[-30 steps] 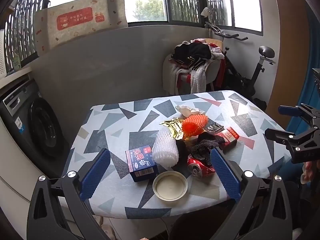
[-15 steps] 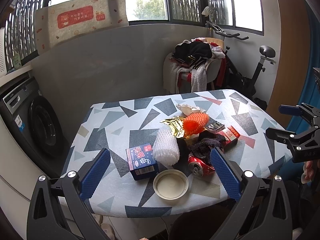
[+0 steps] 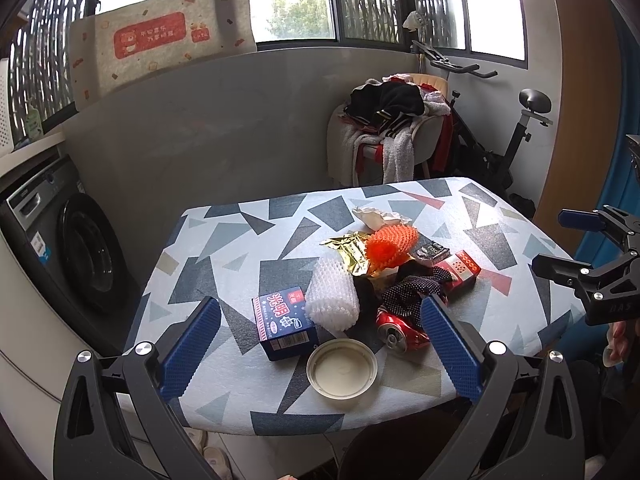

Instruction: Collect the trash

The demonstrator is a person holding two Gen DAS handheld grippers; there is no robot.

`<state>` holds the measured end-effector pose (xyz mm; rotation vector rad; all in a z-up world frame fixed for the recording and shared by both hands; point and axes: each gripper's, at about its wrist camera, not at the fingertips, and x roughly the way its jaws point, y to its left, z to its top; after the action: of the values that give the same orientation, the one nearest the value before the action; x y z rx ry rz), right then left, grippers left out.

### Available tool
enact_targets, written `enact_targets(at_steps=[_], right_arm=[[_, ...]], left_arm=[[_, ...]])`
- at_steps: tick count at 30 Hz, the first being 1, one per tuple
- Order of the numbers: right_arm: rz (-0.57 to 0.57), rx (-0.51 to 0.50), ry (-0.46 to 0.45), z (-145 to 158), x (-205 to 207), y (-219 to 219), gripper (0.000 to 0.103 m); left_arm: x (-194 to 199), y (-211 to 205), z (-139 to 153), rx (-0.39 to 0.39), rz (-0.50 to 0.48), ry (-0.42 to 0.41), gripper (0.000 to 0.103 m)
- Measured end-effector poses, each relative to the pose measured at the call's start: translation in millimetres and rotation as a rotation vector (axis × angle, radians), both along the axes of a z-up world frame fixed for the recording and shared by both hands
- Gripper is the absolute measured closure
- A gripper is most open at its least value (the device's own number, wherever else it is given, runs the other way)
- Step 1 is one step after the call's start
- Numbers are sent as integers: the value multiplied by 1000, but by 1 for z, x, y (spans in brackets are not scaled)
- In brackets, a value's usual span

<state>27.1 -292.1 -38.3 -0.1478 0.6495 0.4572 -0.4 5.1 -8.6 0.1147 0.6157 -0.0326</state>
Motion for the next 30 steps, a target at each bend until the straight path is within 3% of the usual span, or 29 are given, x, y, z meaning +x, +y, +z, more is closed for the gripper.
enact_targets(at_steps=[30], right_arm=[[1, -7, -4, -6, -2, 0, 6]], left_arm=[[1, -5, -2, 4, 5, 9, 5]])
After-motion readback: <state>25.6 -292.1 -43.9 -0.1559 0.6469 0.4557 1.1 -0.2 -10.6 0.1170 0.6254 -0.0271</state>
